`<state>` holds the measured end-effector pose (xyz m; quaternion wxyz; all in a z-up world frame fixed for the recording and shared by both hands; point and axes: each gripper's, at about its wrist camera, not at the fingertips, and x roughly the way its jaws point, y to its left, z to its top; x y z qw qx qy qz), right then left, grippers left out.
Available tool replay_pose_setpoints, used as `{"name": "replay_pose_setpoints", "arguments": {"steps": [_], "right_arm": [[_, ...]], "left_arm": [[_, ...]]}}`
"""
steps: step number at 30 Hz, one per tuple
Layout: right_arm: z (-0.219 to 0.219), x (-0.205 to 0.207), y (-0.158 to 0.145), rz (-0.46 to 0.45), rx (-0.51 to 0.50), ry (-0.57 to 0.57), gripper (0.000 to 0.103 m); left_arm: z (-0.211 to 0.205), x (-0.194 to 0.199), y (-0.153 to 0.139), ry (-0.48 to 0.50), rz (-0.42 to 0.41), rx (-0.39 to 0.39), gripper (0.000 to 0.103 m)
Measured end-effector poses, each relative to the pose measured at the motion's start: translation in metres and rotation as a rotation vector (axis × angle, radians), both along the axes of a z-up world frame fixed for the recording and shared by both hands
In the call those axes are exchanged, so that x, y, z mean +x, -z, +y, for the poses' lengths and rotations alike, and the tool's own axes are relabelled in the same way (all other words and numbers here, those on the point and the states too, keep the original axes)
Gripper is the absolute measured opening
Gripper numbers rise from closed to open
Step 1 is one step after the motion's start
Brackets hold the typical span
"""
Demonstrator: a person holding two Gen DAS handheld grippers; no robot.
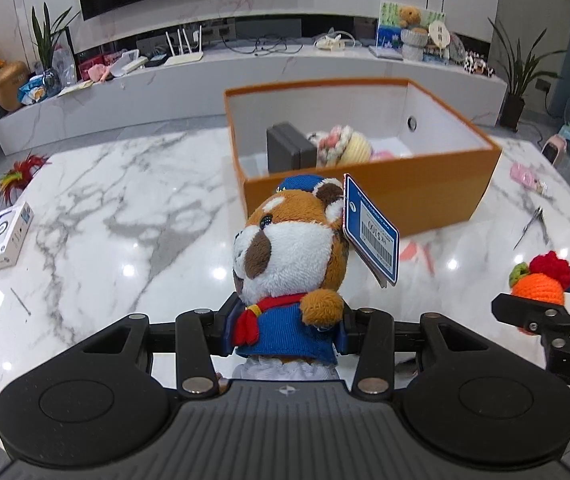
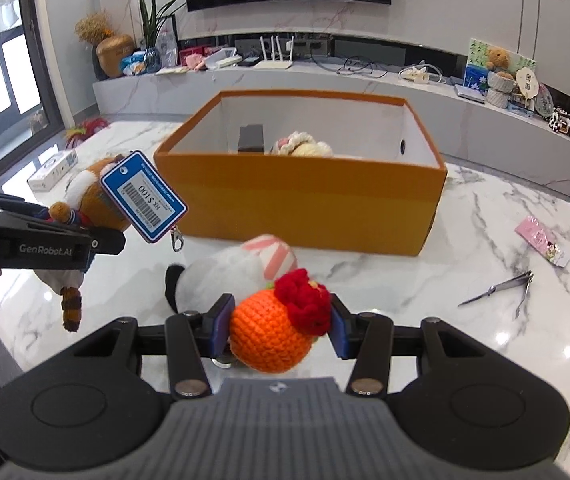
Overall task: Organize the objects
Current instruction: 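Lift the sailor plush with left gripper while right gripper carries the crocheted ball to the box, then lower the sailor plush into the orange box while right gripper lowers the crocheted ball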
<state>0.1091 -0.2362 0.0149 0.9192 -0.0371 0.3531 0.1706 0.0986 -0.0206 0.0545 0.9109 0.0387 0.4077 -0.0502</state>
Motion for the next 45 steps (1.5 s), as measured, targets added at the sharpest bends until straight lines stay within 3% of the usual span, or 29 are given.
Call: {"name": "replay_pose_setpoints", "arguments": {"steps": [5,12,17,25,38,45], "right_arm": [[-0.002,0.014,-0.027,-0.107,-0.005,0.072,0.051],[-0.007,0.078,-0.065,-0.205,0.141,0.132,0.051],[-0.002,0.122,-0.049,-0.211,0.193,0.154,0.051],[0.008,0.172,-0.011,-0.151,0.198,0.168,0.051],[0.030,0.186,0.024,-0.088,0.089,0.193,0.051],[0.035,0.181,0.025,-0.058,0.003,0.193,0.050]], "left_arm": [[0.003,0.025,-0.028,-0.020,-0.046,-0.072,0.050],[0.005,0.087,-0.047,-0.050,-0.109,-0.141,0.050],[0.003,0.121,-0.023,-0.087,-0.093,-0.186,0.050],[-0.019,0.143,0.002,-0.056,-0.136,-0.157,0.050],[-0.021,0.144,0.017,-0.090,-0.089,-0.108,0.048],[-0.017,0.145,0.014,-0.107,-0.085,-0.101,0.048]]}}
